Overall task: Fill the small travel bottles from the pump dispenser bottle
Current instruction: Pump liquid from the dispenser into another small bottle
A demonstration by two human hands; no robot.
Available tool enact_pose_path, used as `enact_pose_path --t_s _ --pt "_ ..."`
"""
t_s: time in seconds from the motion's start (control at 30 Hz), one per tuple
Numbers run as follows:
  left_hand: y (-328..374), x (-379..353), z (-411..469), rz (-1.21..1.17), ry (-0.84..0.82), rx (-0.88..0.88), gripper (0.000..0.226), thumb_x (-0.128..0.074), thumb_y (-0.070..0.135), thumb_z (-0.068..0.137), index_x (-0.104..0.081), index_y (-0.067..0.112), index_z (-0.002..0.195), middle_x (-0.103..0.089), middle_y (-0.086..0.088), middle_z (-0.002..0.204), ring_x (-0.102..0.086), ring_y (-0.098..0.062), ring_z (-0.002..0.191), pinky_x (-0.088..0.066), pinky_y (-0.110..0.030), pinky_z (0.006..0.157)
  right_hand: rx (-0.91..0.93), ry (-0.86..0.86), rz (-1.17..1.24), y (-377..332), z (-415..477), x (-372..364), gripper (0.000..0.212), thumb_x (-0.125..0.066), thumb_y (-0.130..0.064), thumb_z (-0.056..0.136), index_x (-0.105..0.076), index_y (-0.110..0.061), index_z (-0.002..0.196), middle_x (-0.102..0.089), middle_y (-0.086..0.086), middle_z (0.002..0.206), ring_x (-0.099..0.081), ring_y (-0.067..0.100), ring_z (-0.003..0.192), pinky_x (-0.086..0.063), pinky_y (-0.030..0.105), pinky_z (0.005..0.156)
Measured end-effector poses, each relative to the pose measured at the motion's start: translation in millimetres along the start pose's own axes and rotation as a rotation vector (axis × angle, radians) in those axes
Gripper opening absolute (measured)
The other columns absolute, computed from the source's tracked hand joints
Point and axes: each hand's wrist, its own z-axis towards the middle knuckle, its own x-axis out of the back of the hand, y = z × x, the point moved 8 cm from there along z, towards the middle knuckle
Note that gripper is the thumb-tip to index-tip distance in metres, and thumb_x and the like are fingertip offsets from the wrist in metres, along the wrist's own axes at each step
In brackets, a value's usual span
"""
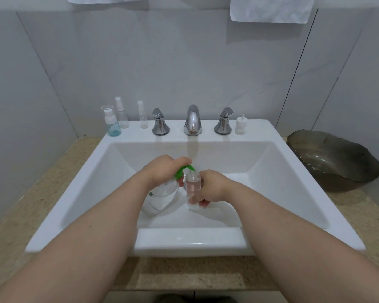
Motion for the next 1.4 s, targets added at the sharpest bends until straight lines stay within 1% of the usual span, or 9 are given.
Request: enact_pose_path --t_s 0.1,0.23,0.43,0.6,0.7,0.93,1.13,1.27,1.4 --pt "-1.4 0.2 1.3 0.006 0.007 0.010 0.090 -0.041 0.094 0.066 -0.076 0.010 0.063 -0.075 -0.019 0.094 -0.051 -0.022 0.068 -0.044 -0.039 0.076 0.001 0.010 0.026 0.2 -0.8 1.8 0.046 -0.088 -0.010 0.076 -0.063 -0.011 0.115 -0.072 0.009 0.099 -0.072 0.016 0.062 -0.064 0.034 0.071" --pt "-1.2 0.0 0.5 -0.026 0.001 0.010 0.093 -0.040 0.093 0.066 -0.075 0.008 0.064 -0.076 -0.017 0.091 -0.052 -0.021 0.070 -0.044 -0.039 0.078 -0.003 0.012 0.029 1.9 1.5 0.9 0.049 -0.089 -0.012 0.074 -0.063 -0.012 0.116 -0.073 0.011 0.101 -0.074 0.019 0.067 -0.065 0.042 0.078" --pt "0.8 -0.3 -2.0 0.011 0.006 0.014 0.081 -0.043 0.084 0.070 -0.076 0.011 0.063 -0.074 -0.017 0.083 -0.050 -0.022 0.065 -0.045 -0.038 0.075 -0.002 0.006 0.020 0.7 -0.2 1.5 0.046 -0.088 -0.011 0.076 -0.063 -0.011 0.114 -0.073 0.011 0.100 -0.072 0.016 0.063 -0.065 0.038 0.076" --pt "6.4 -1.0 -4.1 0.020 0.007 0.003 0.074 -0.041 0.079 0.066 -0.074 0.013 0.056 -0.076 -0.017 0.089 -0.050 -0.023 0.065 -0.045 -0.038 0.074 0.006 -0.001 0.016 1.4 1.9 0.3 0.046 -0.088 -0.012 0.075 -0.066 -0.013 0.115 -0.074 0.012 0.101 -0.073 0.017 0.064 -0.065 0.041 0.078" --pt "7.5 -1.6 -4.8 0.024 -0.003 -0.006 0.066 -0.042 0.071 0.068 -0.071 0.014 0.054 -0.075 -0.017 0.082 -0.049 -0.023 0.065 -0.044 -0.039 0.073 -0.002 -0.003 0.001 1.7 0.8 -0.3 0.048 -0.088 -0.013 0.074 -0.066 -0.012 0.116 -0.075 0.012 0.101 -0.073 0.018 0.065 -0.065 0.042 0.079" --pt "8.1 -3.1 -3.7 0.047 -0.020 -0.026 0.059 -0.043 0.063 0.073 -0.071 0.015 0.054 -0.073 -0.019 0.083 -0.047 -0.024 0.066 -0.042 -0.039 0.071 0.005 -0.013 -0.024 -3.9 -6.4 -0.6 0.042 -0.086 -0.009 0.077 -0.066 -0.008 0.115 -0.075 0.016 0.106 -0.070 0.017 0.061 -0.064 0.036 0.077" --pt "4.1 -2.4 -2.4 0.031 -0.013 -0.008 0.074 -0.041 0.078 0.072 -0.073 0.012 0.059 -0.077 -0.012 0.087 -0.053 -0.023 0.069 -0.051 -0.047 0.088 0.003 -0.003 0.003 -2.8 -4.0 1.0 0.045 -0.087 -0.010 0.077 -0.064 -0.010 0.115 -0.073 0.011 0.101 -0.071 0.015 0.060 -0.064 0.034 0.072" --pt "2.9 -0.1 -1.0 0.047 0.009 -0.009 0.095 -0.037 0.096 0.064 -0.076 0.009 0.063 -0.076 -0.016 0.090 -0.055 -0.023 0.071 -0.049 -0.043 0.085 -0.002 0.008 0.001 -2.1 -3.9 3.2 0.043 -0.086 -0.010 0.077 -0.064 -0.010 0.114 -0.073 0.010 0.098 -0.070 0.013 0.059 -0.061 0.029 0.066" --pt "0.6 0.1 0.3 0.054 0.010 -0.004 0.095 -0.038 0.097 0.065 -0.076 0.010 0.064 -0.075 -0.018 0.093 -0.054 -0.023 0.070 -0.047 -0.040 0.081 0.007 0.000 0.005 -1.3 -1.0 1.9 0.046 -0.087 -0.012 0.076 -0.065 -0.013 0.116 -0.073 0.011 0.099 -0.071 0.015 0.060 -0.064 0.033 0.071"
